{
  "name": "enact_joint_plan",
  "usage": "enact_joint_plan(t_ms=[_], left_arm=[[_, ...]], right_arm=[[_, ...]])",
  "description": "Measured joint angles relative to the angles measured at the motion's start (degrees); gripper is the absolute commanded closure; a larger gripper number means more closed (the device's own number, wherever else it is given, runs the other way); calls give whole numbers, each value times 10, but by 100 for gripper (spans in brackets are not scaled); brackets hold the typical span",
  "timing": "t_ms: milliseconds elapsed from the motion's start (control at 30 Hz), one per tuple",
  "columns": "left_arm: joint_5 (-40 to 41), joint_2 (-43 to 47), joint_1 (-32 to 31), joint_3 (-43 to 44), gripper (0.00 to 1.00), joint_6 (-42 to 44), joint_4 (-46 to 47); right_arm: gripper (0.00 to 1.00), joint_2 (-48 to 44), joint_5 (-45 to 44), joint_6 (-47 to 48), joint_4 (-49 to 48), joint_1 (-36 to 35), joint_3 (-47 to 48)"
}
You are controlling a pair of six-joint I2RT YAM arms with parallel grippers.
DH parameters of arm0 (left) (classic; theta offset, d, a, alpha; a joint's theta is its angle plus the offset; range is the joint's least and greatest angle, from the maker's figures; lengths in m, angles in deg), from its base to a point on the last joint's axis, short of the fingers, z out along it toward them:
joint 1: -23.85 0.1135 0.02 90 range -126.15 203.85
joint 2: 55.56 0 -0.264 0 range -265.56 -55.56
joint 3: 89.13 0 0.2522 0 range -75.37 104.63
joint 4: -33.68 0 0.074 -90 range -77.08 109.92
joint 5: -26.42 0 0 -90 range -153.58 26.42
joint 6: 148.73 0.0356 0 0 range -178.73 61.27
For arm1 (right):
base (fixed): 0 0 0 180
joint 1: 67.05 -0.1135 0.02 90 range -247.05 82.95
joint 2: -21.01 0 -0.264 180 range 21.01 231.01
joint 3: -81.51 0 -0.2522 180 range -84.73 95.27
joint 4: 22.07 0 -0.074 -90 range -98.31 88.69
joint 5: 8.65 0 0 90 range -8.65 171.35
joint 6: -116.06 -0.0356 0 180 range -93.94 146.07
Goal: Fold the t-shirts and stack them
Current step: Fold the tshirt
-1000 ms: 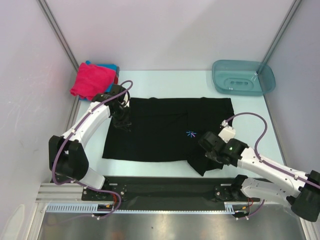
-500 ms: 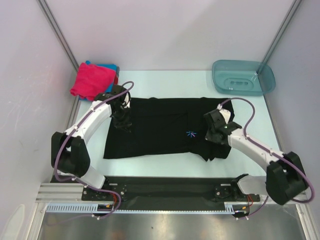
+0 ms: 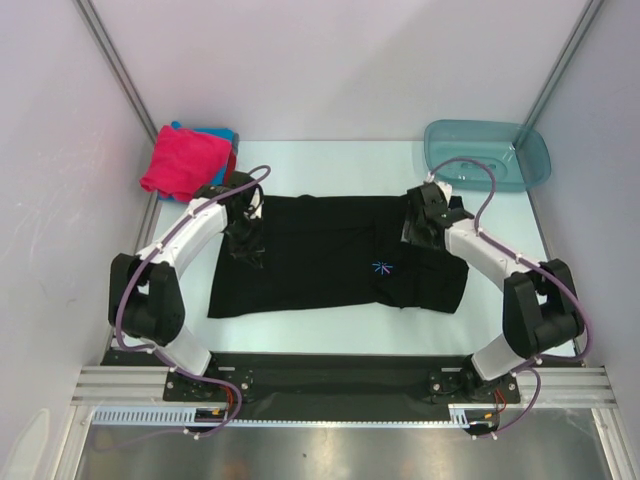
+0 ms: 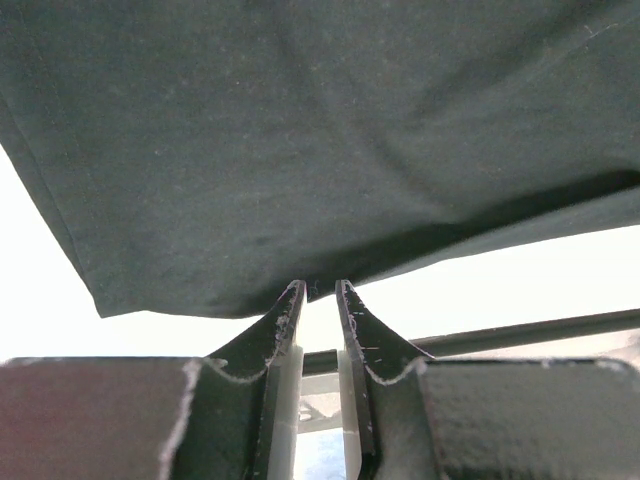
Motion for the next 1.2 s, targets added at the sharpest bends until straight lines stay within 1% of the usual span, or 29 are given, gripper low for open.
enact_joint_plan(t_ms=[133, 300, 367, 500, 600, 667, 900, 1067, 1200], left_arm=[[0, -4, 0, 5, 77, 0, -1], [-1, -4, 0, 7, 77, 0, -1], [-2, -5, 0, 7, 77, 0, -1], [-5, -6, 0, 7, 77, 4, -1], [-7, -7, 0, 7, 77, 5, 0], [-12, -7, 0, 7, 78, 6, 0], [-17, -7, 0, 7, 78, 10, 1], [-17, -7, 0, 7, 78, 14, 1], [-19, -7, 0, 7, 78, 15, 2]], right_arm=[[43, -20, -2, 3, 49, 0, 56], [43, -125, 2, -39, 154, 1, 45], [43, -192, 10, -71, 185, -1, 9], [45, -337, 39, -147, 240, -18, -92], [46, -402, 50, -194, 274, -44, -146], [46, -423, 50, -226, 294, -62, -172], [52, -464, 32, -302, 285, -119, -264], [52, -508, 6, -329, 259, -134, -305], [52, -483, -13, -322, 216, -134, -306]])
